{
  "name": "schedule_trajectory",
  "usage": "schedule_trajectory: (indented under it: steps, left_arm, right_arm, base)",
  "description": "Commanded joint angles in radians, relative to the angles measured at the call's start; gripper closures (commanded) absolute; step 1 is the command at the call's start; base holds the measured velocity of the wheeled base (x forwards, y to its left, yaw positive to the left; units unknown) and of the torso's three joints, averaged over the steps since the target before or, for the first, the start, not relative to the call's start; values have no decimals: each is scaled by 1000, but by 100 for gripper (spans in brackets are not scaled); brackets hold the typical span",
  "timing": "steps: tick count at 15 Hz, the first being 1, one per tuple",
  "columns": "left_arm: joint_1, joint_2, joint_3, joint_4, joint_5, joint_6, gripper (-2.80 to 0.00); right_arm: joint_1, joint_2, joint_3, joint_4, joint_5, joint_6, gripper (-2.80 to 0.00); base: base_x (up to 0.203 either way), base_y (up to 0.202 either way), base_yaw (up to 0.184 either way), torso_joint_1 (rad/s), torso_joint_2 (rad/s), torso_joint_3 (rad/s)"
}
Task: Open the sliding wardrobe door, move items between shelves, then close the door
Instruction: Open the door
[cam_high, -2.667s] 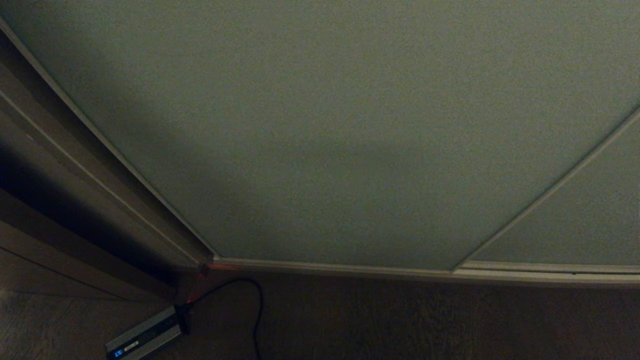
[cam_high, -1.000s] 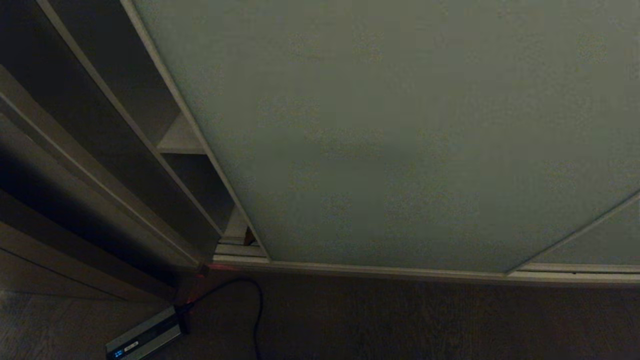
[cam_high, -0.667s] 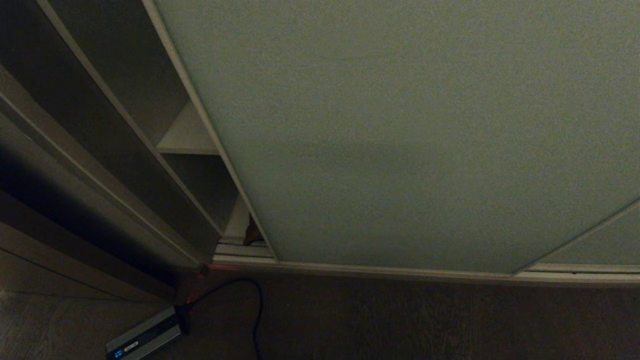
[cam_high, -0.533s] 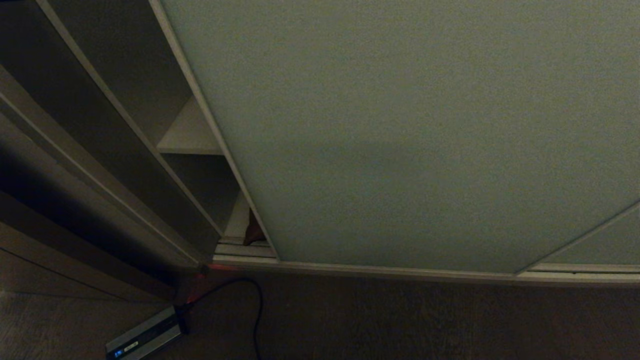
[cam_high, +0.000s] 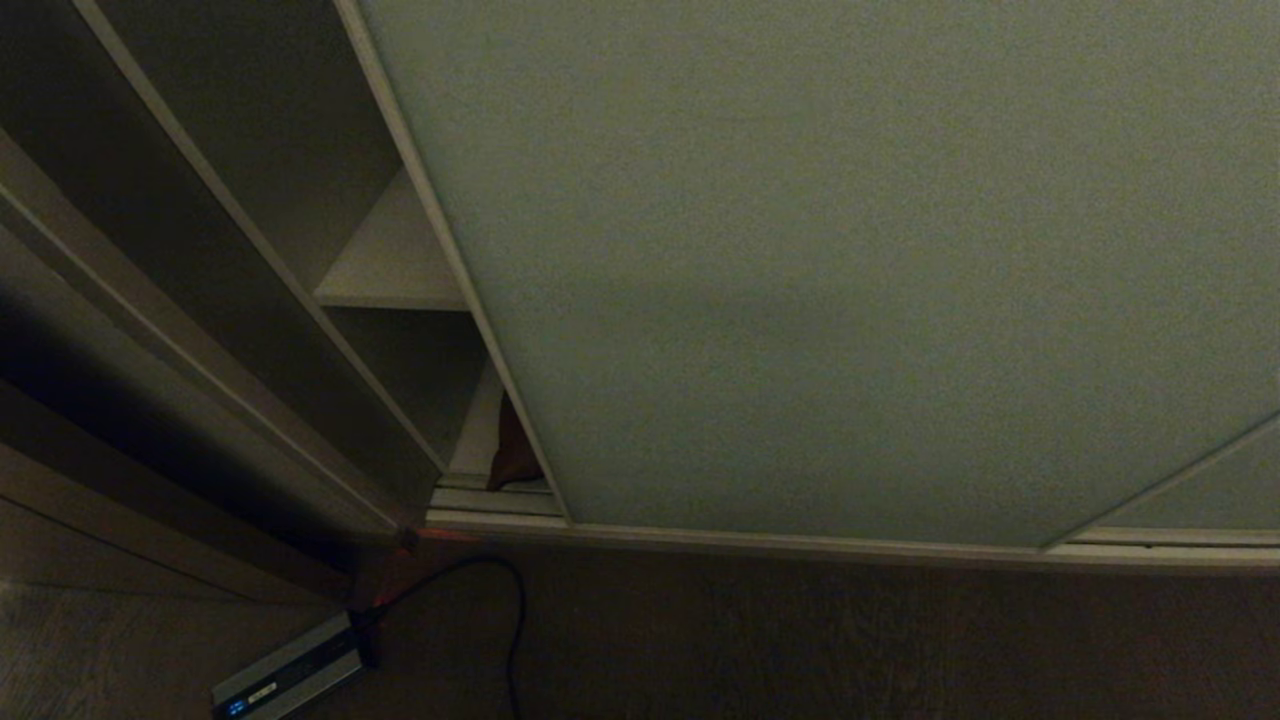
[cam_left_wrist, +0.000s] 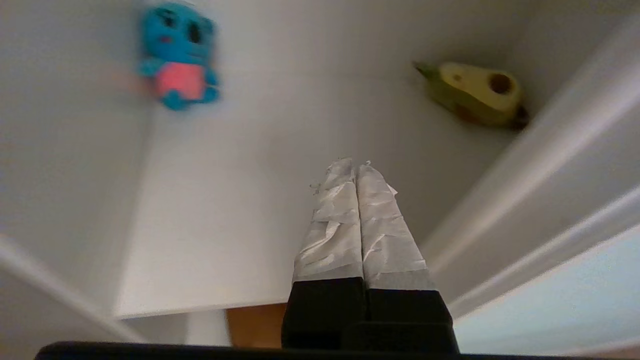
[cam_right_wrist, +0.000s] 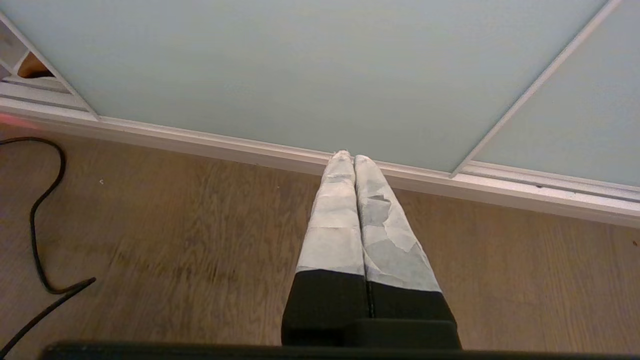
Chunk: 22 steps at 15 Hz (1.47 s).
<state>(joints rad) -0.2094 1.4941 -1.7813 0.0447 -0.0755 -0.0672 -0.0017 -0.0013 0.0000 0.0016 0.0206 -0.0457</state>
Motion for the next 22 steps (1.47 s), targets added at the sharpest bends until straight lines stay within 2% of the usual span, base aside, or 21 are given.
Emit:
schedule_trajectory:
  steps: [1, 5, 11, 22]
  left_arm:
    - [-32, 29, -18, 8, 2, 2, 0]
    - [-92, 71, -75, 33, 3, 30, 0]
    - [-147, 97, -93, 33, 2, 65, 0]
    - [-381, 194, -150, 21, 10, 91, 0]
  right_arm:
    - [0, 0, 3, 0, 1, 0, 0]
    - [0, 0, 3, 0, 1, 0, 0]
    - [0, 0, 3, 0, 1, 0, 0]
    - [0, 0, 3, 0, 1, 0, 0]
  base:
    - [0, 0, 0, 0, 0, 0]
    - [0, 0, 0, 0, 0, 0]
    - [0, 0, 0, 0, 0, 0]
    - [0, 0, 0, 0, 0, 0]
